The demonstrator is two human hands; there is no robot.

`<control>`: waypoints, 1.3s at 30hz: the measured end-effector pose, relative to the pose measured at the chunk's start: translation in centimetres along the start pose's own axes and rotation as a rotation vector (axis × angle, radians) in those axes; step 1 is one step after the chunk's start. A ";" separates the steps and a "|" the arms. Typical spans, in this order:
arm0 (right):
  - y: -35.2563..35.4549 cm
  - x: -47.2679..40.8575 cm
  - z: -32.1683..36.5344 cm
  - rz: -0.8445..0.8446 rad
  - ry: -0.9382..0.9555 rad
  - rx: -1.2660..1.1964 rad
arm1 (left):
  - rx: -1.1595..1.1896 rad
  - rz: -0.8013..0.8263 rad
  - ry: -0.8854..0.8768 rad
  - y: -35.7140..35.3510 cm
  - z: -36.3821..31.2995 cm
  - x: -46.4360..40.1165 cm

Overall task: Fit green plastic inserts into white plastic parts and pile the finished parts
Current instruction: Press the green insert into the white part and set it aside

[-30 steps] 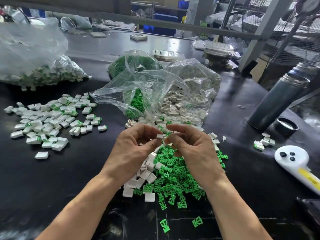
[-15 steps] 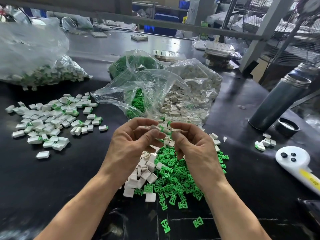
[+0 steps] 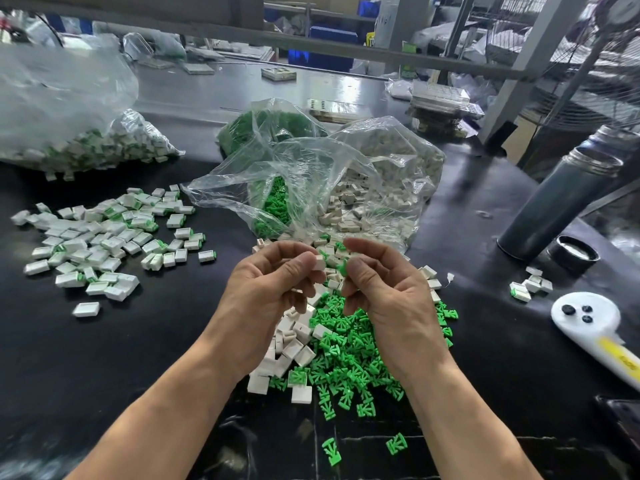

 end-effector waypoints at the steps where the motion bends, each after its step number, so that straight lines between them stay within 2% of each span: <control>1: 0.0 0.0 0.1 -0.002 0.007 0.011 | 0.024 0.009 0.014 -0.1 0.0 0.0; 6: -0.1 0.1 0.2 -0.040 -0.007 -0.024 | 0.075 0.008 0.040 -0.3 0.3 0.0; 11: -0.2 0.2 0.4 -0.069 -0.029 -0.084 | -0.025 -0.005 -0.007 -0.2 0.5 -0.2; 29: -0.3 0.6 0.2 -0.068 0.007 0.124 | -0.358 -0.040 -0.184 -0.3 -0.1 0.2; 35: -0.3 0.5 0.1 -0.034 -0.038 0.115 | -0.399 -0.043 -0.198 0.0 -0.1 0.1; 39: -0.2 0.5 -0.5 -0.054 -0.147 -0.010 | -0.377 -0.045 -0.196 -0.1 -0.1 0.1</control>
Point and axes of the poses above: each hand's wrist, its own x-axis away from the middle knuckle, its own y-axis out of the back of the hand, z = x × y, the point moved 7 cm from there along -x, towards the middle knuckle, and after that the axes turned 7 degrees about -z, right-handed, at the moved point
